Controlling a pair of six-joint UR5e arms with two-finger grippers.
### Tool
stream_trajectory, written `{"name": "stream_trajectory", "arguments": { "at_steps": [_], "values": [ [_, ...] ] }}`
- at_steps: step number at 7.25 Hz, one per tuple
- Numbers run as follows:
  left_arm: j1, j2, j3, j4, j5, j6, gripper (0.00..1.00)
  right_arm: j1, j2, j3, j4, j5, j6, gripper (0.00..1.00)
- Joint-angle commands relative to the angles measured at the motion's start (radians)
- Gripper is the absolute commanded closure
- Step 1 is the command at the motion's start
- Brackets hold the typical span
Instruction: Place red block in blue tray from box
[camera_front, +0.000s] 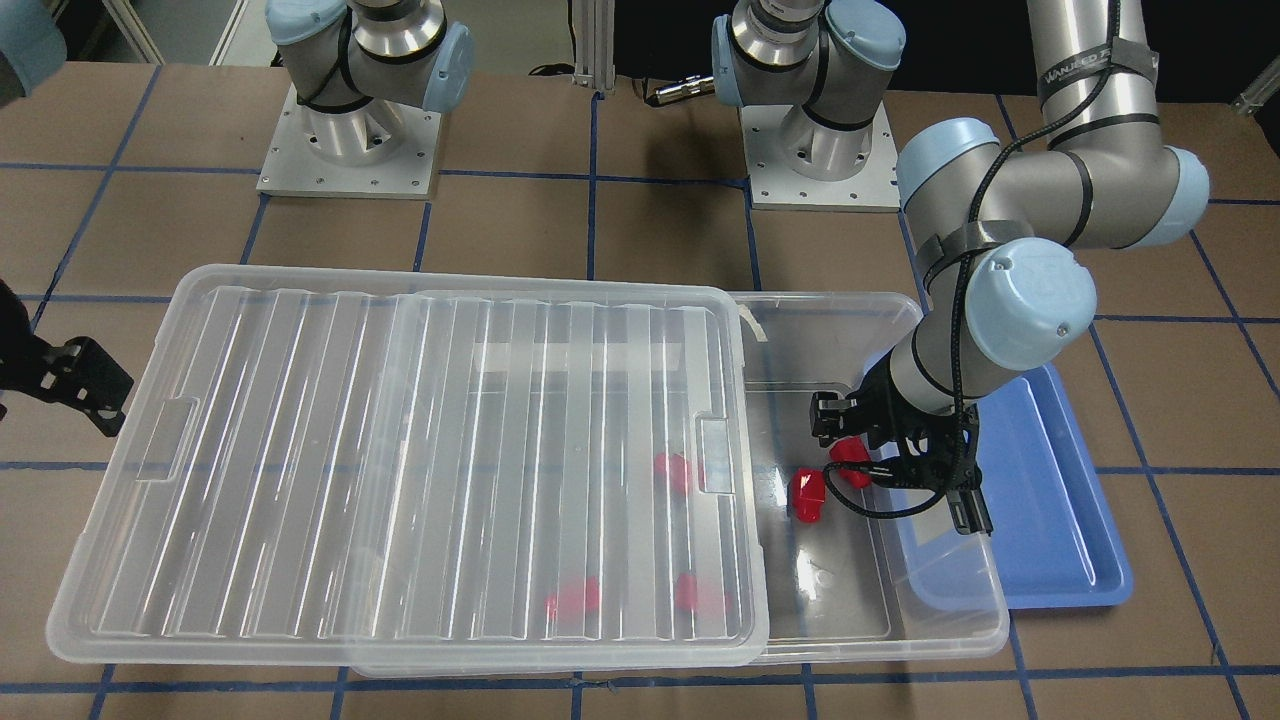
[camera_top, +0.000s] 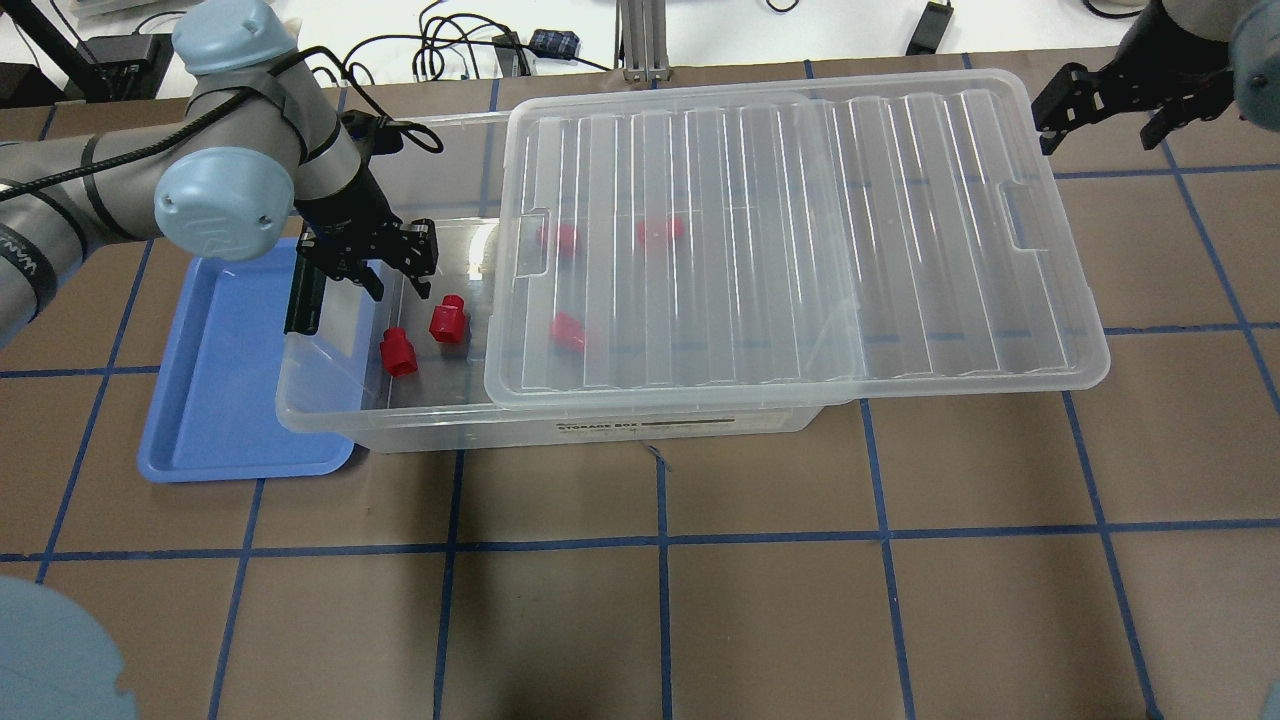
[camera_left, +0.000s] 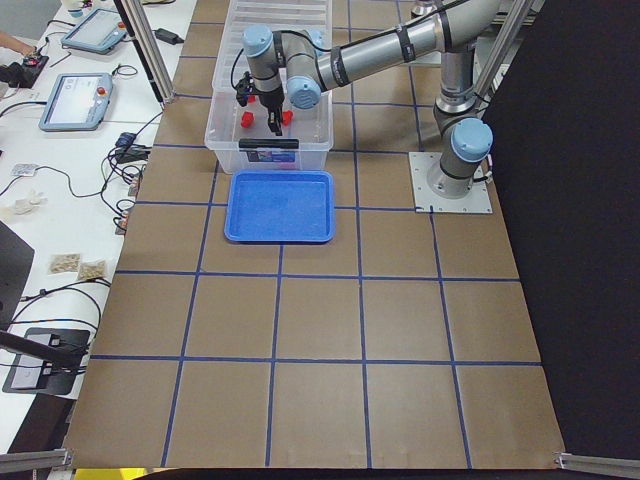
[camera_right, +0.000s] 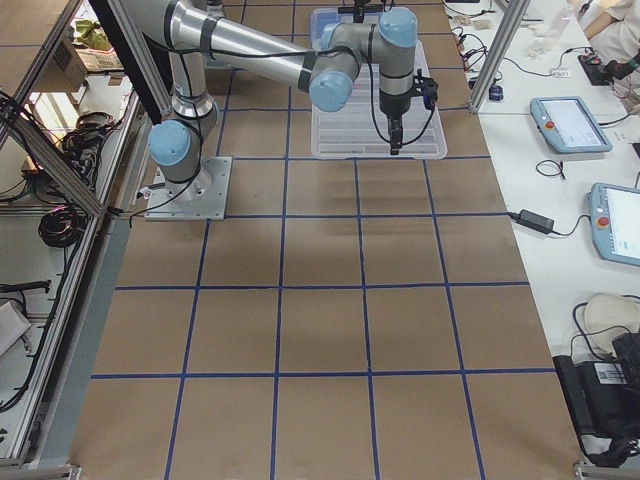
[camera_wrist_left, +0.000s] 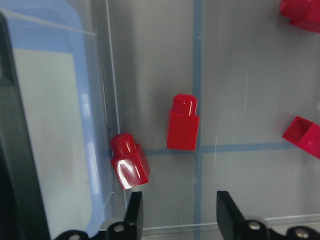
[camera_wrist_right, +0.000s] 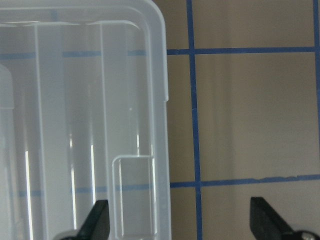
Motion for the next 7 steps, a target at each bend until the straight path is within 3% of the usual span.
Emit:
{"name": "stream_trajectory", "arguments": {
  "at_steps": [1,3,5,7],
  "values": [
    [0.000,-0.035,-0.039,0.079,-0.002,-0.004,0.45,0.028,-0.114,-0.050,0.198,-0.001,0.011,0.00],
    [0.000,-0.051,-0.068,0.123,-0.004,-0.004,0.45,0.077,-0.157,-0.052,0.245,0.002,0.104,0.00],
    [-0.003,-0.069,-0.067,0.144,-0.007,-0.004,0.45,0.265,-0.138,-0.061,0.236,-0.004,0.327,0.00],
    [-0.028,-0.098,-0.067,0.193,-0.007,-0.004,0.45,0.359,-0.125,-0.069,0.228,0.000,0.428,0.00]
  ]
}}
